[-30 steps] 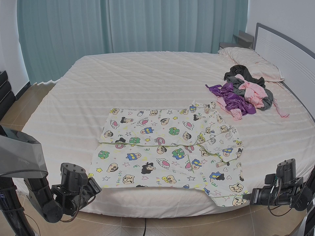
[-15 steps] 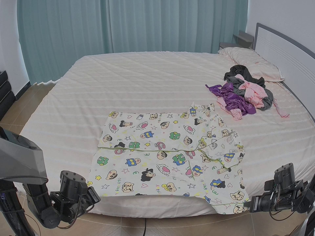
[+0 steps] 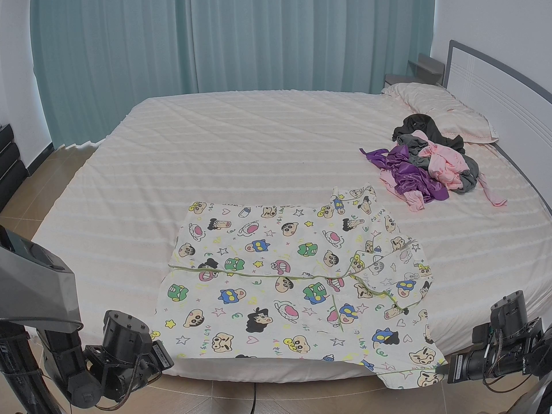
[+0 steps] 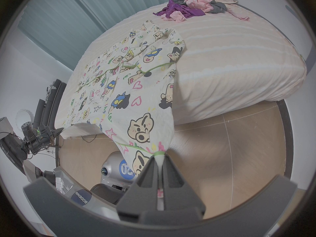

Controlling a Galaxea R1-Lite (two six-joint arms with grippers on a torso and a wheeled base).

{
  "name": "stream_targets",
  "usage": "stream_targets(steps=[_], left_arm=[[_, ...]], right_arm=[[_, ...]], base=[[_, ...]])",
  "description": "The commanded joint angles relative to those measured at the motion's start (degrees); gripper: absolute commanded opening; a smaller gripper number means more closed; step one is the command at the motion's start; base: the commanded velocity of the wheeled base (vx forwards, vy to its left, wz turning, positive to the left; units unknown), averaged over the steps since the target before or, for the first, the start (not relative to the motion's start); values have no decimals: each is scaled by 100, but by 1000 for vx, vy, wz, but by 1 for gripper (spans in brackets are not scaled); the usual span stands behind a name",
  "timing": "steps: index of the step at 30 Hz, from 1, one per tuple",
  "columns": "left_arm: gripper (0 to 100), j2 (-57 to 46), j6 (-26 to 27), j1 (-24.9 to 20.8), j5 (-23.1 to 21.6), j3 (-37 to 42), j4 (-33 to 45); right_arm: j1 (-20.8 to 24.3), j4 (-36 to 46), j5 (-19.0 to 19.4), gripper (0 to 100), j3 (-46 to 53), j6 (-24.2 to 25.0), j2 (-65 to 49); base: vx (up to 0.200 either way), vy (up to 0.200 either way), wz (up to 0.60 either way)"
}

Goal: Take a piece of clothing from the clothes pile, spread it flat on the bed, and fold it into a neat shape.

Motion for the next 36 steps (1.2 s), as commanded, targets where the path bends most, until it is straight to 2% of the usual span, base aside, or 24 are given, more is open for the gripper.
stream_targets(steps=[1, 7, 11, 17, 24, 30, 36], left_arm=[[0, -2, -14, -123, 6, 110, 60], [0, -178, -14, -308, 6, 110, 517], [0, -362, 13, -316, 14, 22, 508], [0, -512, 382, -255, 14, -321, 534], [0, -652, 549, -97, 6, -1200, 1105], [0, -767, 540, 220, -3, -2404, 2081], [0, -714, 496, 352, -73, -2966, 2441]], right_arm=[[3, 81, 5, 0, 99, -2, -356], [3, 72, 14, 0, 99, -2, -295], [-5, 2, 41, 0, 72, 7, -365], [-58, -24, 67, 0, -147, 60, -532], [-128, -16, 76, 0, -613, 77, -365], [-339, -24, 76, 0, -1105, 77, 66], [-603, -24, 181, 0, -1659, 95, 444]], base=[[0, 0, 0], [0, 0, 0], [0, 0, 0], [0, 0, 0], [0, 0, 0], [0, 0, 0], [0, 0, 0]])
